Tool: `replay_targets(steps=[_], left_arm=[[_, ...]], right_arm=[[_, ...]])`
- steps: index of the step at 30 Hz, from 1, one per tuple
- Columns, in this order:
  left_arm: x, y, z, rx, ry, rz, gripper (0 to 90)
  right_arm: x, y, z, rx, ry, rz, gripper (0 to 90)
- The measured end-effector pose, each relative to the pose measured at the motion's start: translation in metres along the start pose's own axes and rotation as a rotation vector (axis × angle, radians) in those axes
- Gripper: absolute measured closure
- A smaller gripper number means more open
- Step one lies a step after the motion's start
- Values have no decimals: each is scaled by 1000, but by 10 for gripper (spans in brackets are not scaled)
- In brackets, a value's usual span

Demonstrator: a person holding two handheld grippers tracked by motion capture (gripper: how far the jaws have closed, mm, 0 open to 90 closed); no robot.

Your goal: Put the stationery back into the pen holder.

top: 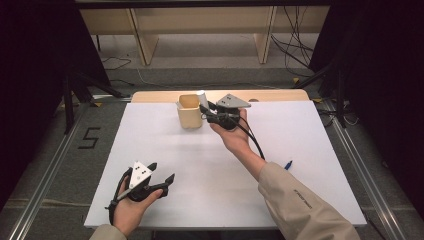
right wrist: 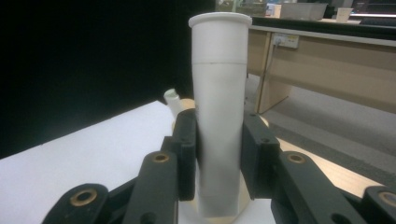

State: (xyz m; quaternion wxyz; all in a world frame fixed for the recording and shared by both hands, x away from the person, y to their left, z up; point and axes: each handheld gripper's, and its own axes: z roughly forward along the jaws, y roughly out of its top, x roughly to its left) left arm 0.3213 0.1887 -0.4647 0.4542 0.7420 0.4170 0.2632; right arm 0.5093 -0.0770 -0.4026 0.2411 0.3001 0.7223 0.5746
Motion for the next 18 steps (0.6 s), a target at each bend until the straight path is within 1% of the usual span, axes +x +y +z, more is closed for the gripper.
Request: replay_targets(steps=[5,10,18], left_arm=[[0,0,1,0,-1,-2,271],[0,-1,1,3,-4,-6,271],[-1,-1,2,6,-7,-1,271]], right_arm=[[-6,6,11,3,-15,-2,704],[-11,8,22,16,-26,-1,704],[-11,13,38,33,-22,-12,704]])
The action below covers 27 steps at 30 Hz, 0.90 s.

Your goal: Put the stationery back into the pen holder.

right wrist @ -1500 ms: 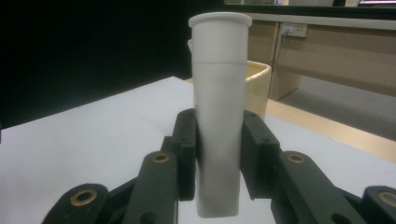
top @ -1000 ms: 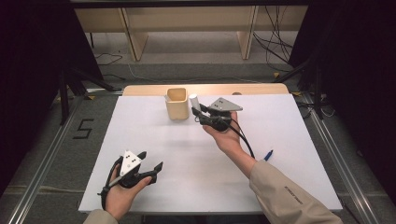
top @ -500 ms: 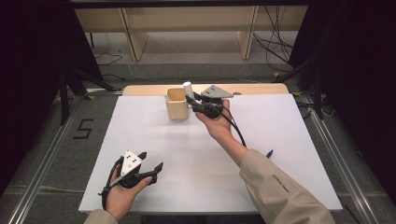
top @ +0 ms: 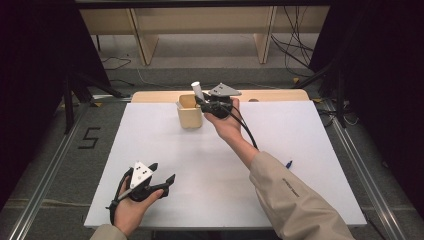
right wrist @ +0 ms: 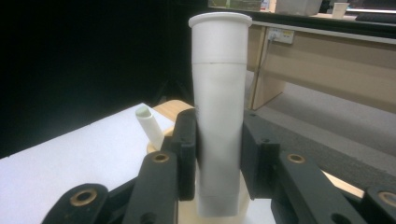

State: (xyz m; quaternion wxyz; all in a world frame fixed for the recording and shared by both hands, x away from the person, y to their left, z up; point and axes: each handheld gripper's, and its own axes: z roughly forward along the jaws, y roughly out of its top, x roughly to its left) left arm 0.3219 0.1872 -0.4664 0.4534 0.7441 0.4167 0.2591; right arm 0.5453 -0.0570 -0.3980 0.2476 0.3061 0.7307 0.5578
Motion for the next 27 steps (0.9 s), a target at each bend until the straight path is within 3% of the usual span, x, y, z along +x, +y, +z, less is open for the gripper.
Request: replay_targets(steps=[12,27], left_arm=[[0,0,0,0,-4,-5,271],[0,-1,1,0,-6,-4,271]], right_arm=[[2,5,18,18,10,-10,704],[3,-2,36,39,11,-12,703]])
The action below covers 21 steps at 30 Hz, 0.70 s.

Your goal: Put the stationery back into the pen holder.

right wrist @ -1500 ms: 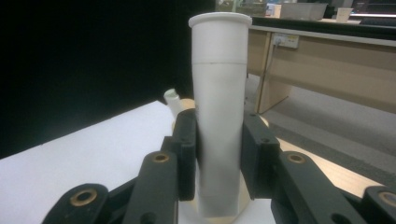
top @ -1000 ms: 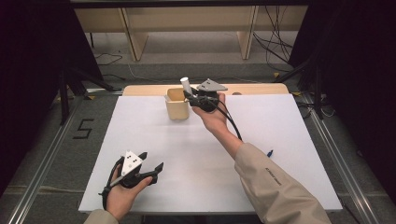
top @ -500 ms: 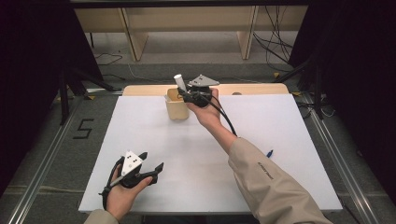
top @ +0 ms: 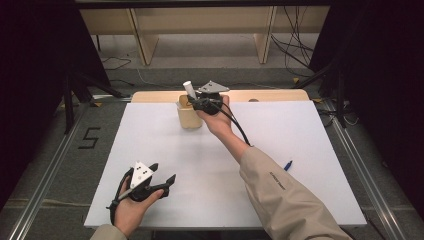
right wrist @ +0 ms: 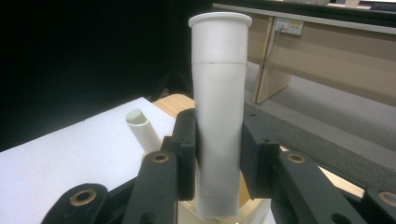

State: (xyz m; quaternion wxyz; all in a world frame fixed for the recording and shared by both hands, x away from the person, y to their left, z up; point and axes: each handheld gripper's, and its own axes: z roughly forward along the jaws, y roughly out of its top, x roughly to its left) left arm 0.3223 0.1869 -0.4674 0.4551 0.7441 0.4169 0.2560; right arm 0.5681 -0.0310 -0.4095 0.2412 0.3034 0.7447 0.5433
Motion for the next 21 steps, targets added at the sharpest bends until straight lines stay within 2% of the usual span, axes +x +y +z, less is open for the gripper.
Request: replay_targets(steps=[21], left_arm=[[-1,-1,2,5,-6,1,271]], right_arm=[[-2,-6,8,15,-10,-13,702]])
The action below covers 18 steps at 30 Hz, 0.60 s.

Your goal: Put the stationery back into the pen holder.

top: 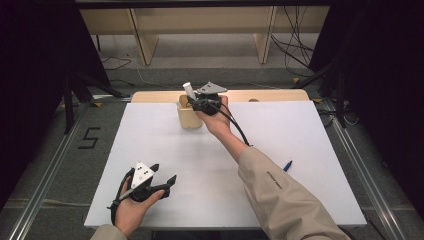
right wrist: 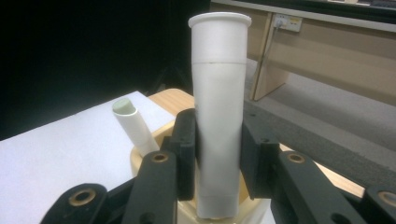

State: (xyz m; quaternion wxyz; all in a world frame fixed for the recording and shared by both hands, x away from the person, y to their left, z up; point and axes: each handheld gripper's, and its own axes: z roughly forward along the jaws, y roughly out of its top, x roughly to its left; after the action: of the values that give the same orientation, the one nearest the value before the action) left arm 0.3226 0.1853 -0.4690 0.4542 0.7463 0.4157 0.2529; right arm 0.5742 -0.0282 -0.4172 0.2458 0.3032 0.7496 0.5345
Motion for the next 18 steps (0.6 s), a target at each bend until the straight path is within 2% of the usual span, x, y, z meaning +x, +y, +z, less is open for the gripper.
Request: replay_targets(steps=[18], left_arm=[[0,0,0,2,-3,0,271]], right_arm=[[2,-1,6,4,-7,-10,702]])
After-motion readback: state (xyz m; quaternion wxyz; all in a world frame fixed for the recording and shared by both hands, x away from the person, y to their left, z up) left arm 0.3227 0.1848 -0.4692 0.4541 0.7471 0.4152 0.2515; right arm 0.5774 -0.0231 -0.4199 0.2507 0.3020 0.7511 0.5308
